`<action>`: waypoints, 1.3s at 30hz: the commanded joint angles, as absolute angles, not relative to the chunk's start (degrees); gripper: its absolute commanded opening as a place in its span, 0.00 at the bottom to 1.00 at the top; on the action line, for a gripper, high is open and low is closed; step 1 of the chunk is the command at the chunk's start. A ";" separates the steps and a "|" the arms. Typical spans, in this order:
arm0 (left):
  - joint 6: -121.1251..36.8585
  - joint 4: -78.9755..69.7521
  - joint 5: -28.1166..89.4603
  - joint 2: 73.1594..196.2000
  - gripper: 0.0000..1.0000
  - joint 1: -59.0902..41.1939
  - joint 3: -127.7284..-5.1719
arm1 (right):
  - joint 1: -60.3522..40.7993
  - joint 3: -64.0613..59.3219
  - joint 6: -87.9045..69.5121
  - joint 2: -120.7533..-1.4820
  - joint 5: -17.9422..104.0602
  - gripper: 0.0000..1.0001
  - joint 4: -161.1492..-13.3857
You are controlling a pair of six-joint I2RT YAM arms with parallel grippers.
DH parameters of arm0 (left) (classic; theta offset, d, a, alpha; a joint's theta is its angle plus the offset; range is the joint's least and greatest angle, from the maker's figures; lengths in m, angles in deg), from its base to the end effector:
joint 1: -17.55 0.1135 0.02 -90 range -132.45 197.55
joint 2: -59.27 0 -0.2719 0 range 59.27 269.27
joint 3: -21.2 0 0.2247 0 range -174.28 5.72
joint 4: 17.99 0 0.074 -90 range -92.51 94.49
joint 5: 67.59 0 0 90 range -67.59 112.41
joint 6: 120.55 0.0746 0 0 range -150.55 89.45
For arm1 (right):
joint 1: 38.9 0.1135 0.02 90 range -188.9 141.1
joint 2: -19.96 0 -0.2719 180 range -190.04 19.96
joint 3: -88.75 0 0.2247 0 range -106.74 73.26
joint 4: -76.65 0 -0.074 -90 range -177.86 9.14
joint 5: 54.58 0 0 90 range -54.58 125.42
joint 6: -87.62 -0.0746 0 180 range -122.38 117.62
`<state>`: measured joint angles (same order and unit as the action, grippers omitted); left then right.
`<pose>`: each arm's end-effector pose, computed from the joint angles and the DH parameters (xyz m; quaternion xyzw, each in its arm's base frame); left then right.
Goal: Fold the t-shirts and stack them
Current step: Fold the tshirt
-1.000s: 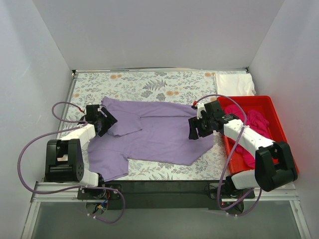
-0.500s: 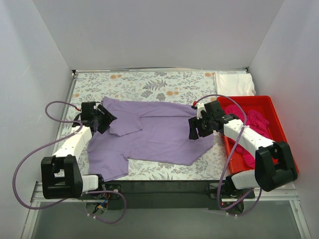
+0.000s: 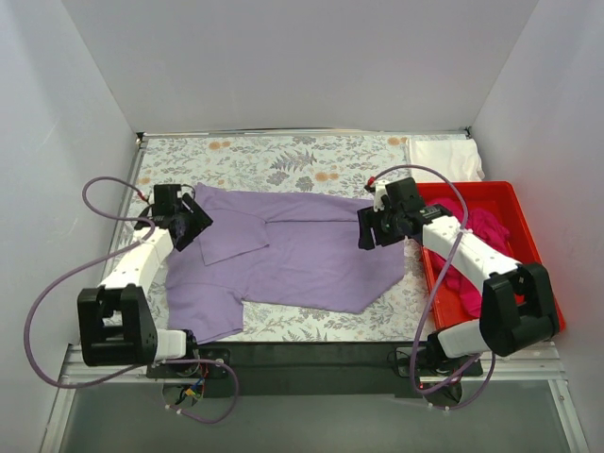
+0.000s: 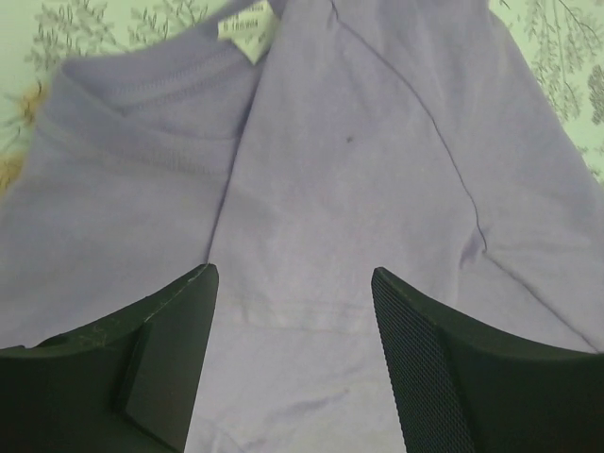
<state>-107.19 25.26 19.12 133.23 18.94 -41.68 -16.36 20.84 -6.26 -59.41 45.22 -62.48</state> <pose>0.2518 0.0104 0.2110 -0.6059 0.7338 -0.1653 0.2592 0.2539 0.1191 0.2193 -0.1801 0.9260 0.1522 0.2947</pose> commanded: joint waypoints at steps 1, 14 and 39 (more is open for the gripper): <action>-103.94 21.93 14.68 140.10 0.61 19.13 -45.43 | -16.58 16.93 -9.49 -62.56 42.54 0.58 -63.17; -102.10 16.65 10.81 163.94 0.57 22.12 -71.08 | -16.93 10.87 -10.99 -69.33 41.83 0.54 -63.96; -100.16 14.98 8.19 178.63 0.22 22.82 -76.11 | -17.55 7.97 -11.70 -74.34 42.80 0.53 -64.92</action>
<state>-101.23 14.46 13.59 179.50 22.68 -77.46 -17.19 11.38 -11.35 -73.73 43.23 -63.53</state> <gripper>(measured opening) 0.257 0.535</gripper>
